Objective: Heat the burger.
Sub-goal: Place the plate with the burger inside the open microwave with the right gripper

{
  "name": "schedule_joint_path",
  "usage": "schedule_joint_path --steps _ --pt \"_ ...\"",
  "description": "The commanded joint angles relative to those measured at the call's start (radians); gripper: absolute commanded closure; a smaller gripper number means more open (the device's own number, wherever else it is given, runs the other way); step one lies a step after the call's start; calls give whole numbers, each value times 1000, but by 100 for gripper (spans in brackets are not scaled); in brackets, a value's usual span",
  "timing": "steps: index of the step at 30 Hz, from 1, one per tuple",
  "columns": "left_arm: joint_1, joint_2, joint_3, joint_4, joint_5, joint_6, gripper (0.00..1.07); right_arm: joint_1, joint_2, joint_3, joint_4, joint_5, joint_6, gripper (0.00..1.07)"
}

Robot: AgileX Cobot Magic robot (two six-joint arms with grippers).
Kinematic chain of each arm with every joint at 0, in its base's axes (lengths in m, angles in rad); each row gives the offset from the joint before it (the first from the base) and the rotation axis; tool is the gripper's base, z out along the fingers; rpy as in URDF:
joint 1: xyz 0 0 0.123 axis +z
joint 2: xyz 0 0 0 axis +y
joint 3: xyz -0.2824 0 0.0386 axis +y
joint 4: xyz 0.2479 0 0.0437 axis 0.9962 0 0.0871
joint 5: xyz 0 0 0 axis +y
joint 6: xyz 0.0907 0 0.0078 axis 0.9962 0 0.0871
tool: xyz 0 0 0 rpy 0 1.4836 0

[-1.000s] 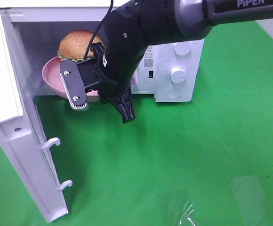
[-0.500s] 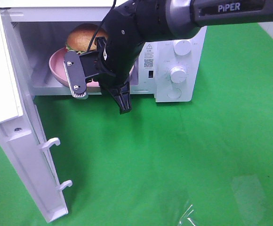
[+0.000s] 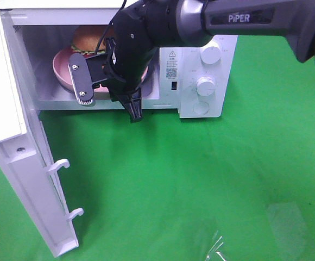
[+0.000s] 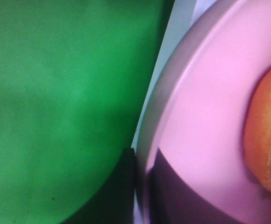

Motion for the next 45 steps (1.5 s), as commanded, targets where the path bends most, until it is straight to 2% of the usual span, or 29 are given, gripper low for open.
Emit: schedule_joint_path --steps 1,11,22,25,26,27,28,29,30,31,33,37,45 --pt "1 -17 -3 4 -8 -1 9 -2 16 -55 -19 -60 1 107" --pt "1 -17 -3 4 -8 -1 9 -2 58 -84 -21 -65 1 107" --pt "1 -17 -3 4 -8 -1 9 -25 63 -84 -17 -64 30 101" --pt "1 -17 -3 4 -8 -1 9 -26 63 -84 -19 -65 47 96" --pt "1 -17 -3 4 -8 -1 9 -26 63 -84 -19 -65 49 90" --pt "1 -17 -3 4 -8 -1 9 -26 63 -84 -19 -65 49 90" --pt "1 -17 -3 4 -8 -1 9 -26 63 -84 -18 -65 49 83" --pt "1 -17 -3 4 -8 -1 9 -26 63 -84 -18 -65 49 83" --pt "1 -17 -3 4 -8 -1 9 -26 63 -84 -18 -65 49 76" --pt "1 -17 -3 4 -8 -1 9 -26 63 -84 -18 -65 49 76" --pt "1 -17 -3 4 -8 -1 9 -26 63 -84 -9 -64 49 63" --pt "1 -17 -3 4 -8 -1 9 -26 63 -84 17 -64 49 60" --pt "1 -17 -3 4 -8 -1 9 -25 60 -84 19 -38 71 59"
